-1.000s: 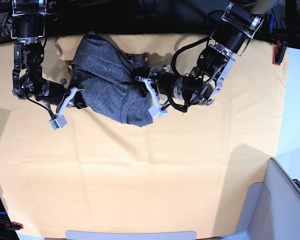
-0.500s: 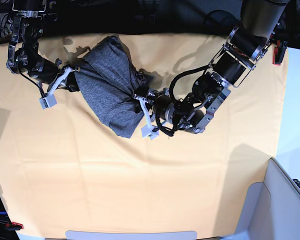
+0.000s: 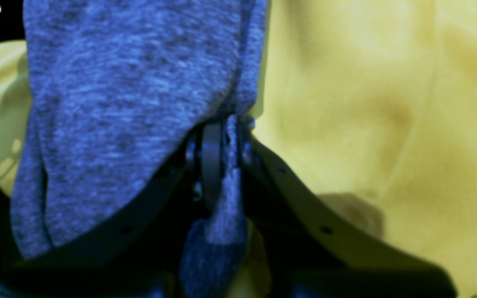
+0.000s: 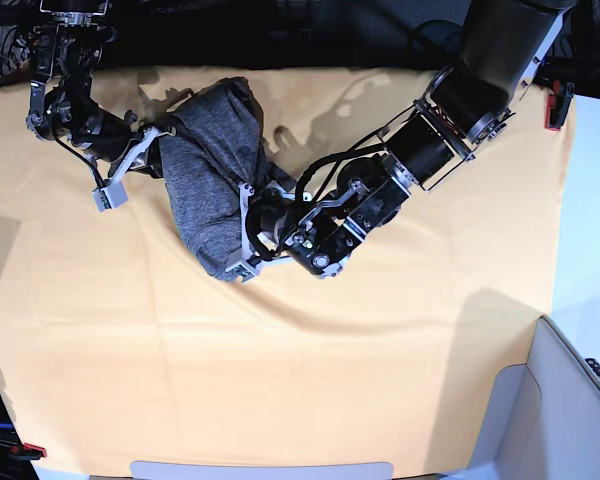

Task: Fold the T-shirt properly
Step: 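Lift the shirt with both grippers and fold it toward the right gripper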

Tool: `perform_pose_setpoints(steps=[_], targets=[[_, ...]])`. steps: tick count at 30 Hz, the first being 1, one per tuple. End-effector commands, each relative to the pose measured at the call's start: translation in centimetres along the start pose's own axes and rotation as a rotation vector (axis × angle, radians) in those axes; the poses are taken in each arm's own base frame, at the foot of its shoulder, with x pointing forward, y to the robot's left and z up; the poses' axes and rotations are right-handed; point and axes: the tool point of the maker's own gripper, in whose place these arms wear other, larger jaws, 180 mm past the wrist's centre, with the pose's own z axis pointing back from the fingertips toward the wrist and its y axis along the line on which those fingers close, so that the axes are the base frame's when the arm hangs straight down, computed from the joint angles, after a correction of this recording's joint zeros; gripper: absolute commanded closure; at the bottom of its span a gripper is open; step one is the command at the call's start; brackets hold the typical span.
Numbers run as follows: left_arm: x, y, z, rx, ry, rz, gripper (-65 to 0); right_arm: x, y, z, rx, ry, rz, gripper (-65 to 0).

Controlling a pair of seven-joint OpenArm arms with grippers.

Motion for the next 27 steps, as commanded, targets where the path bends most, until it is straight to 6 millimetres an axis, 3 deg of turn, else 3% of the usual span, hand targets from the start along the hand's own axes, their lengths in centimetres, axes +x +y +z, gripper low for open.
perform_pose_setpoints(steps=[1,8,13,16,20,27], targets=[[1.6,0.1,0.3,0.034,-0.045,-0.021,-0.4,-0.6,-0.1,0.3,-0.017,0.032,0.032,0.0],[3.9,1.1,0.9,0.120,-0.072,-0.066,-0.4,-3.1,-0.8,1.3,-0.098,0.114,0.098,0.0],[5.1,1.5,0.0,0.150,-0.100,-0.058,-0.4,-2.8,0.2,2.1,-0.101,0.101,0.140,0.0],[5.3,2.1,-0.6,0.158,-0.120,-0.044,-0.4,-2.8,0.6,2.2,-0.095,0.102,0.149,0.0],[5.5,1.9,-0.9,0.155,-0.130,-0.039,-0.4,-3.9,2.5,1.1,-0.038,0.138,0.173,0.0],[5.2,1.6,-1.0,0.148,-0.124,-0.041,-0.8,-3.4,2.3,1.0,-0.042,0.129,0.177,0.0]])
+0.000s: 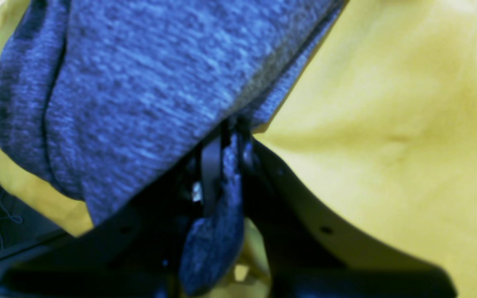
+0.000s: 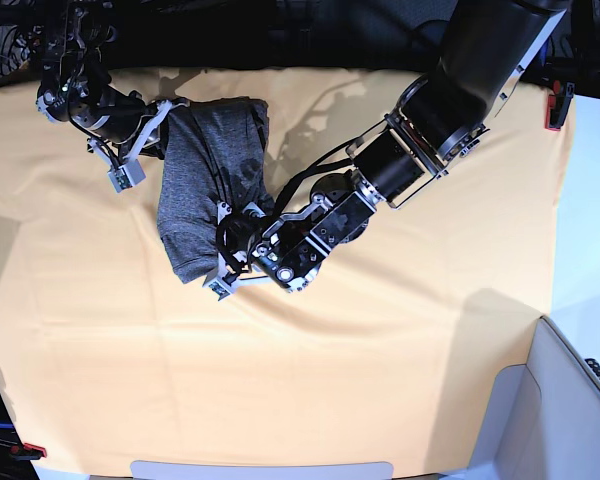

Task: Fold the T-shirt properly
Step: 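Lift the shirt with both grippers and fold it toward the right gripper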

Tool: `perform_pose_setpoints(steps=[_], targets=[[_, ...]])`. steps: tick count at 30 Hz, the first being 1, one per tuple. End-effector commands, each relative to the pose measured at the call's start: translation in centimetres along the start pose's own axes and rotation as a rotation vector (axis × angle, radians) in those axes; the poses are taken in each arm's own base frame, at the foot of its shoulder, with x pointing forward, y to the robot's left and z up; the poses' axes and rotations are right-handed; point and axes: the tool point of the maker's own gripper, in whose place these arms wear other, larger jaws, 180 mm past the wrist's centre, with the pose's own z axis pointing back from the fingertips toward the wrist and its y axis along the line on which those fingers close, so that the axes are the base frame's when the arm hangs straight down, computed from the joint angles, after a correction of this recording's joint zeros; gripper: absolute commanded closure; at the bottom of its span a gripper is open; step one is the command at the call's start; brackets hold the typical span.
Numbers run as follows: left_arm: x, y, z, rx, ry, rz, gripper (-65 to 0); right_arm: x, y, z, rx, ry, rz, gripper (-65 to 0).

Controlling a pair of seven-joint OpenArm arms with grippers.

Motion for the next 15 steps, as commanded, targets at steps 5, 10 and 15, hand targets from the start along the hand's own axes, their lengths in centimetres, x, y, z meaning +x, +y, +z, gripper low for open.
perform_pose_setpoints(steps=[5,10,15], targets=[[0.5,0.3,-0.4,0.040,-0.050,-0.001,-15.3,-1.5,-1.0,0.0,-0.060,0.101,0.077,-0.2],[1.2,-0.6,1.0,0.012,-0.076,-0.060,-27.7,-1.6,-1.3,-0.2,-0.104,0.119,0.101,-3.3],[2.1,-1.7,2.9,-0.002,-0.093,-0.101,-27.8,-1.0,-1.6,0.2,-0.125,0.112,0.129,-19.5]])
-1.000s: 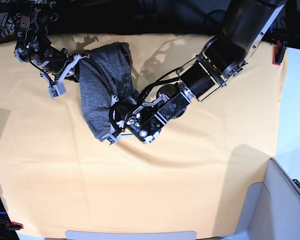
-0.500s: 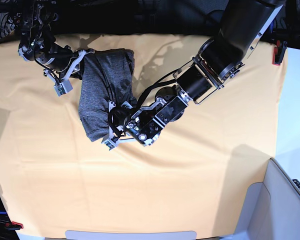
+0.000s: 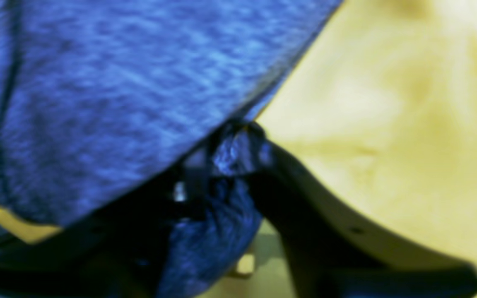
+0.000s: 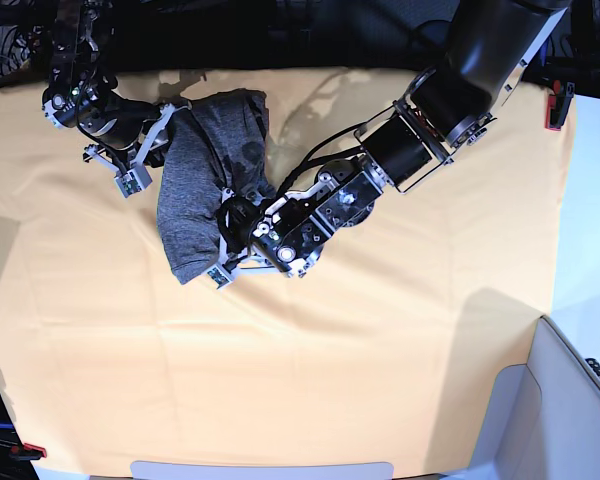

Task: Fold the T-shirt properly
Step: 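Lift the shirt with both grippers and fold it toward the right gripper, then release the shirt and pull the left gripper back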

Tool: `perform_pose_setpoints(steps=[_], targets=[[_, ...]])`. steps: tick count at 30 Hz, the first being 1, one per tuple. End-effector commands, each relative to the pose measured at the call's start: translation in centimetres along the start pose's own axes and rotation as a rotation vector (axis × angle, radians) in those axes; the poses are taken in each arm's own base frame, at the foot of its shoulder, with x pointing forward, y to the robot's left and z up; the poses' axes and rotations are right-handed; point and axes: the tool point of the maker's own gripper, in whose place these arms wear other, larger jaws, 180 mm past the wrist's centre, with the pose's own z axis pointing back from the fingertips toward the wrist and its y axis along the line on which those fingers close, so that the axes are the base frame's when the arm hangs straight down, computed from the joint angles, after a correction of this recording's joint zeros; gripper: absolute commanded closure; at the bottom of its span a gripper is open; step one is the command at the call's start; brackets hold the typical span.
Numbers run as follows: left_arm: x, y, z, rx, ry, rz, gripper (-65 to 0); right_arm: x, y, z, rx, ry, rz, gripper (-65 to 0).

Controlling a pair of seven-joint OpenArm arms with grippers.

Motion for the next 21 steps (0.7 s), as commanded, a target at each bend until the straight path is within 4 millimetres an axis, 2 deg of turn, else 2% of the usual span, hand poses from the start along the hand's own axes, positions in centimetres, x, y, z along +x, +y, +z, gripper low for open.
perform_pose_setpoints(steps=[1,3,7,10,14,16,18,21], targets=[[1.8,-0.3,1.2,-0.012,-0.040,-0.019,-27.8,-1.1,-0.3,0.4,-0.014,0.059,0.029,-22.6],[2.0,0.0,1.8,-0.004,-0.054,-0.030,-27.8,-0.6,-1.3,1.0,-0.044,0.044,0.032,-25.8],[2.0,1.9,3.1,0.020,-0.092,-0.005,-27.8,0.4,-3.0,2.5,-0.103,0.008,0.035,-25.8],[3.3,4.0,4.9,0.021,-0.170,0.095,-27.8,1.1,-3.8,3.3,-0.134,-0.017,0.038,-25.8],[3.4,6.8,7.5,0.024,-0.243,0.221,-27.8,2.5,-5.1,4.4,-0.181,-0.058,0.036,-25.8],[3.8,7.3,8.9,0.025,-0.279,0.241,-27.8,2.9,-5.6,4.7,-0.195,-0.071,0.034,-25.8],[3.2,7.6,9.7,0.021,-0.300,0.275,-27.8,3.7,-6.6,5.1,-0.222,-0.095,0.026,-25.8],[1.0,9.4,10.7,0.051,-0.326,0.324,-27.8,5.3,-8.7,6.4,-0.290,-0.147,-0.011,-25.8]])
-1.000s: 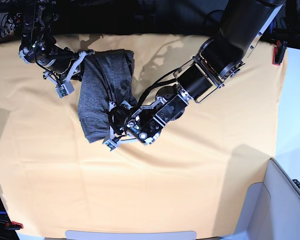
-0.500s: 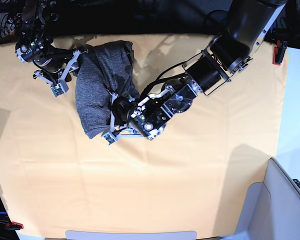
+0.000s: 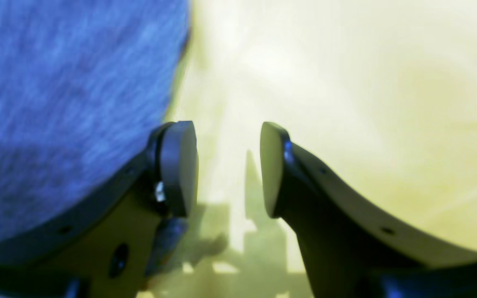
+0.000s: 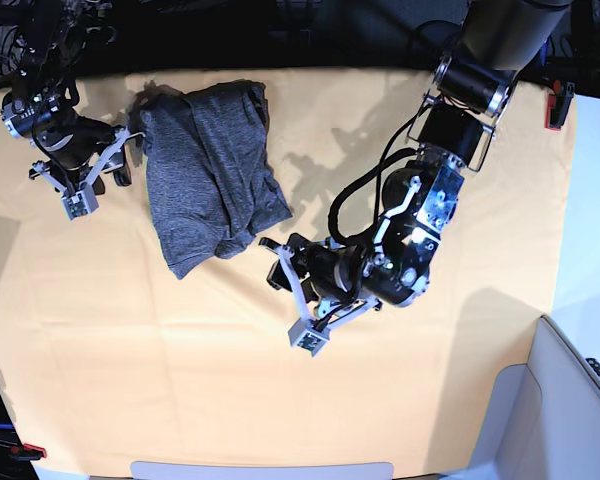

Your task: Fold the T-shirt properly

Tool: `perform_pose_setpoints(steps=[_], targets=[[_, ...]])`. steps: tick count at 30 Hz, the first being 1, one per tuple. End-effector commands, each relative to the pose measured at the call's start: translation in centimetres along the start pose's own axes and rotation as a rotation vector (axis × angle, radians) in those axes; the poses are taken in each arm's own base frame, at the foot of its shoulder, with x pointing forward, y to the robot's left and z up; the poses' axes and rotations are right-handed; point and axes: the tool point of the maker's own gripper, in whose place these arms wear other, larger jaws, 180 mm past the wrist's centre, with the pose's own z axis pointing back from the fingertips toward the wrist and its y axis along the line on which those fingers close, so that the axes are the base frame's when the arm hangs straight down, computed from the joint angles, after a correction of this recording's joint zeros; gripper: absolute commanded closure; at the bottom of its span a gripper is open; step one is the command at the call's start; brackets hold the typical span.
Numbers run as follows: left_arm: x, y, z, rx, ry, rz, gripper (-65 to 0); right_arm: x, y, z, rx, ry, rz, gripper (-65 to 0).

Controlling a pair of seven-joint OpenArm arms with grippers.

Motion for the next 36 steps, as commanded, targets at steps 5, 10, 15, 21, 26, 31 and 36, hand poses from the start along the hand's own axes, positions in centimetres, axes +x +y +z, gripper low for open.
perform_pose_setpoints(steps=[5,10,15,21,26,31,36], targets=[[-2.0,0.0,2.5,-0.006,-0.065,0.038,-21.7,5.3,-1.9,0.6,-0.051,-0.140,0.007,-15.5],[-5.8,-3.5,3.0,-0.153,-0.042,0.072,-2.0,8.7,1.7,-0.7,0.045,-0.187,0.094,0.0],[-7.2,-7.1,3.6,-0.250,-0.036,0.105,-1.6,10.0,5.5,-1.6,0.158,-0.146,0.161,0.0],[-9.9,-9.8,3.2,-0.318,0.023,0.169,-1.8,10.0,7.7,-1.8,0.282,-0.101,0.168,0.0],[-11.2,-11.0,3.1,-0.344,0.050,0.202,-1.9,6.7,6.8,-2.9,0.314,0.035,0.231,0.0],[-12.4,-11.4,2.9,-0.352,0.073,0.224,-1.9,4.6,5.9,-3.8,0.323,0.105,0.220,0.0],[-13.1,-12.1,2.4,-0.370,0.095,0.253,-2.0,2.1,5.4,-5.8,0.352,0.195,0.142,0.0]])
